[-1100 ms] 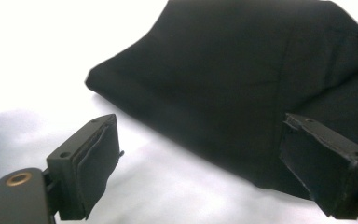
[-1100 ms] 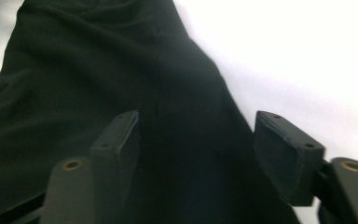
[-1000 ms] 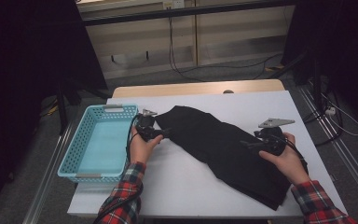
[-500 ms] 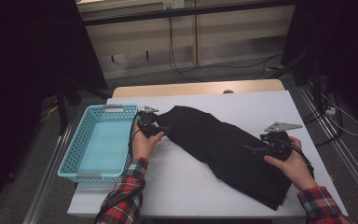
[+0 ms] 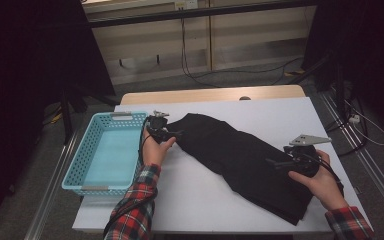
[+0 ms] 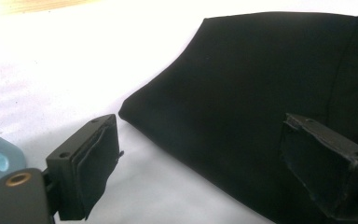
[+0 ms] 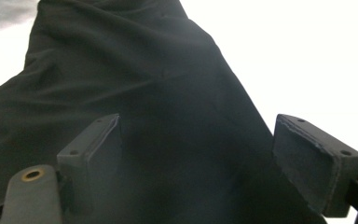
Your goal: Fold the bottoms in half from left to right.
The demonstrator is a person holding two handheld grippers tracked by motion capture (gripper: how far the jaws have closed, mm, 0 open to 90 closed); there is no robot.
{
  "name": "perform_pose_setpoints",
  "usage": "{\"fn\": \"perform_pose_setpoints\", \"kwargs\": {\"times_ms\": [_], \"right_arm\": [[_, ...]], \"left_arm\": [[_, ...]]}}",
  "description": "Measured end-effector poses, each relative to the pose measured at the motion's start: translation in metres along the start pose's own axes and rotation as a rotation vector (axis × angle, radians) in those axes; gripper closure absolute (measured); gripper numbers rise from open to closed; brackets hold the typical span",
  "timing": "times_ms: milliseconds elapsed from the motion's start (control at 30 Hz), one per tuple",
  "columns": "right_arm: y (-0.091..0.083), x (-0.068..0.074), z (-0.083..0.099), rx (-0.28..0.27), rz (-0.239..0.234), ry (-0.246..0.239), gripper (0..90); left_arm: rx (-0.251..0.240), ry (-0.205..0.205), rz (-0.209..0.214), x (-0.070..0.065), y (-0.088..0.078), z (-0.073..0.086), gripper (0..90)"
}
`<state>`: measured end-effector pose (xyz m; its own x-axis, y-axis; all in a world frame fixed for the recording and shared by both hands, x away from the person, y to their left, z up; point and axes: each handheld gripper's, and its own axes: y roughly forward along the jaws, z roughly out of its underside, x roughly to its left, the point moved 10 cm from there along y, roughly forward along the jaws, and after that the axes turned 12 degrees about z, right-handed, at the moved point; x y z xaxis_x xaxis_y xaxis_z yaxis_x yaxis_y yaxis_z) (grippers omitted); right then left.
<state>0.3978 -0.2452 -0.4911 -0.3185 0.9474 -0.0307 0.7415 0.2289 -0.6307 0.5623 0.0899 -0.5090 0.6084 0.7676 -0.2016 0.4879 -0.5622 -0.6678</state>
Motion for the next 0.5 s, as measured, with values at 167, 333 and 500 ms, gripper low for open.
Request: {"fn": "perform_pose_setpoints", "kwargs": {"times_ms": [167, 333, 500], "right_arm": [[0.000, 0.003, 0.000, 0.000, -0.009, -0.010, 16.9], [-0.001, 0.003, -0.003, -0.009, -0.012, -0.009, 16.7], [-0.002, 0.002, -0.003, -0.012, -0.011, 0.000, 16.6]], "left_arm": [[0.002, -0.023, -0.003, 0.001, 0.007, 0.001, 13.4], [0.019, -0.040, -0.015, 0.003, 0.013, 0.005, 17.4], [0.016, -0.063, -0.022, 0.005, 0.016, 0.012, 21.8]]}}
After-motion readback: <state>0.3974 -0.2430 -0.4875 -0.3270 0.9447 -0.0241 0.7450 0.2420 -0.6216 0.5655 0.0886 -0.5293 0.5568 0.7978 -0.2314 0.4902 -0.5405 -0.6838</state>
